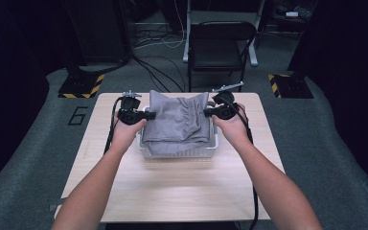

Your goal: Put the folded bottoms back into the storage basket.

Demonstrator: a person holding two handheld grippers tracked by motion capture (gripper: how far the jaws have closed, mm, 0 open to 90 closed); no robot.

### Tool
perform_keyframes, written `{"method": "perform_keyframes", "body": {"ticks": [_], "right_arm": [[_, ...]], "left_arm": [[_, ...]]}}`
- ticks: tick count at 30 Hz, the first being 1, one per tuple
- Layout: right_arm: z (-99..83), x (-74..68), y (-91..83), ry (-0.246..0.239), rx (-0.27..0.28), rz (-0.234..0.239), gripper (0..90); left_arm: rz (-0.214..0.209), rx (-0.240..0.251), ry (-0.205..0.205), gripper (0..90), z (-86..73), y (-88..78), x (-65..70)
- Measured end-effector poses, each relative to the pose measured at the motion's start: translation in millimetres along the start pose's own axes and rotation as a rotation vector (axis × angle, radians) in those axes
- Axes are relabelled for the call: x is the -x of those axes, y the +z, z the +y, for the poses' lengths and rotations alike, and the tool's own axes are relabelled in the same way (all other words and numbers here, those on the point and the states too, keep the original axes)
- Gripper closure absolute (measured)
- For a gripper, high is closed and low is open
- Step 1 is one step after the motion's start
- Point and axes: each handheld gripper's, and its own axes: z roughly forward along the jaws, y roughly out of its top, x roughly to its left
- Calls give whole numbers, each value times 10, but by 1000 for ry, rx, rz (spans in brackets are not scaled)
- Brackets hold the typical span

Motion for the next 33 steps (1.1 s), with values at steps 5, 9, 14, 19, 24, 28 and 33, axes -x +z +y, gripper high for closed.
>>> {"method": "perform_keyframes", "body": {"ticks": [5, 9, 14, 19, 24, 28, 33], "right_arm": [[-6, 9, 59, -4, -12, -10, 890], [-5, 2, 94, 2, -14, -16, 890], [-4, 17, 148, 3, -8, -26, 890], [-16, 25, 200, 2, -24, -34, 889], [-48, 39, 269, 2, -37, -36, 890], [-57, 51, 315, 8, -42, -40, 889], [-50, 56, 347, 8, -48, -45, 889]], "left_arm": [[6, -9, -1, 816, -10, 64, -38], [14, -11, -2, 816, -16, 116, -43], [22, -20, 0, 816, -21, 154, -78], [27, -29, -25, 816, -41, 198, -92], [34, -37, -25, 816, -75, 240, -113], [36, -47, -35, 816, -105, 284, -138], [44, -43, -45, 816, -119, 328, -149]]}}
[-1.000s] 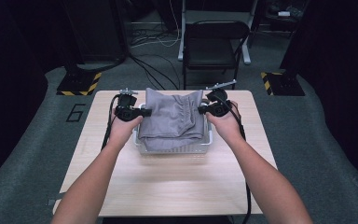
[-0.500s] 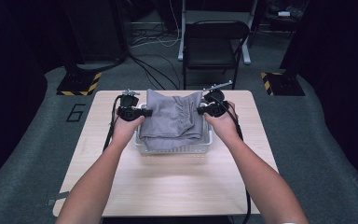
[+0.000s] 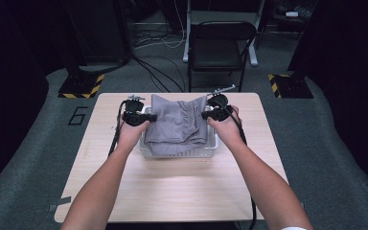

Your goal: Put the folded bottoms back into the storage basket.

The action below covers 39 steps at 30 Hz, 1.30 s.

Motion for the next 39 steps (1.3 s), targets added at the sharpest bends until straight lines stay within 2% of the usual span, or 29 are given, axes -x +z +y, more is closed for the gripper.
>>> {"method": "perform_keyframes", "body": {"ticks": [1, 2, 10, 16, 21, 25, 26, 32, 39], "right_arm": [[3, 2, 10, 1, 0, -5, 889], [4, 9, 24, 2, -1, -7, 889], [0, 10, 67, -6, -5, -13, 889], [35, 2, 76, -11, -2, -25, 889], [57, -5, 96, -12, 2, -25, 889], [45, -12, 124, -19, -4, -20, 889], [35, -10, 135, -15, -7, -21, 889], [-33, 10, 193, -9, -18, -27, 889], [-101, 17, 252, 0, -29, -26, 888]], "left_arm": [[0, -2, 15, 816, 1, 6, -13], [4, -6, 3, 817, -6, 22, -9], [12, -4, -1, 817, -31, 56, -22], [22, 17, -14, 817, -23, 59, -38], [23, 5, -28, 817, -42, 89, -59], [27, 6, -11, 817, -47, 110, -51], [28, 7, -21, 817, -52, 116, -41], [42, -25, 3, 817, -121, 194, -34], [52, -38, -19, 817, -202, 257, -50]]}}
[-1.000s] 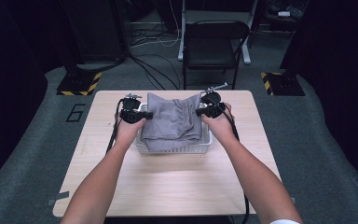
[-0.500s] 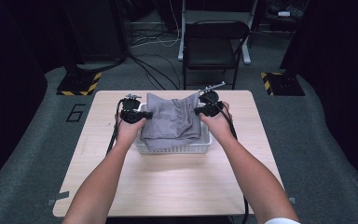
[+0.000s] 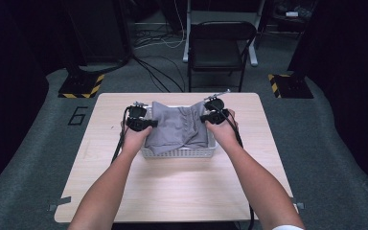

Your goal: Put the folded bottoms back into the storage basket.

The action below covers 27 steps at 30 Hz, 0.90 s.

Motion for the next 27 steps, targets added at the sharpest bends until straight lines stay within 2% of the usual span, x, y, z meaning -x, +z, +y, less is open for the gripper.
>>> {"method": "perform_keyframes", "body": {"ticks": [2, 3, 4, 10, 17, 24, 25, 27], "right_arm": [[-16, -6, 21, -2, -1, -7, 888], [-25, -1, 28, -10, -7, -3, 888], [-40, -6, 42, -6, -8, -5, 888], [-89, -9, 79, 1, -19, -4, 888], [-157, -20, 141, -4, -30, -6, 888], [-199, -39, 199, 3, -36, -2, 888], [-202, -44, 201, 9, -38, -2, 887], [-211, -43, 210, 1, -39, -6, 888]], "left_arm": [[0, -1, -5, 817, -12, 19, 5], [1, -7, 15, 816, -18, 25, -2], [-3, -8, 3, 817, -31, 35, 6], [0, -23, -2, 816, -87, 62, -22], [16, -54, 30, 815, -120, 104, 2], [23, -72, 5, 814, -137, 136, 0], [23, -79, 26, 814, -135, 141, -11], [27, -85, 19, 813, -141, 150, 1]]}}
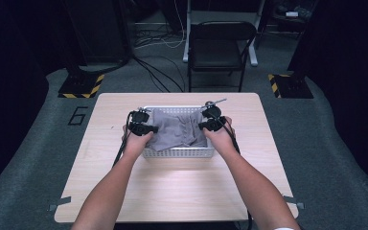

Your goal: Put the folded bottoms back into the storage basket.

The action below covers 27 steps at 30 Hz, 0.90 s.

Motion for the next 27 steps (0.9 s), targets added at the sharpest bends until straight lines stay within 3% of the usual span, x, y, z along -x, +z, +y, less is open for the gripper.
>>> {"method": "perform_keyframes", "body": {"ticks": [3, 4, 7, 8, 12, 16, 27], "right_arm": [[-14, -3, 18, 0, -3, 1, 888], [-19, -3, 21, 0, -4, 3, 888], [-29, 4, 21, 1, -8, -4, 887], [-30, 6, 20, 2, -7, -5, 887], [-43, 20, 28, 15, -9, -7, 887], [-47, 17, 33, 12, -11, -11, 887], [-46, 2, 75, 24, -15, -24, 884]], "left_arm": [[2, -2, 8, 813, 1, 7, -11], [3, 0, -11, 813, -4, 11, 0], [8, 3, -11, 812, -10, 23, 9], [9, 2, 8, 812, -8, 25, -2], [10, 0, 9, 811, -2, 29, -1], [10, 8, -15, 810, 0, 32, 5], [25, 1, 8, 797, -7, 59, 17]]}}
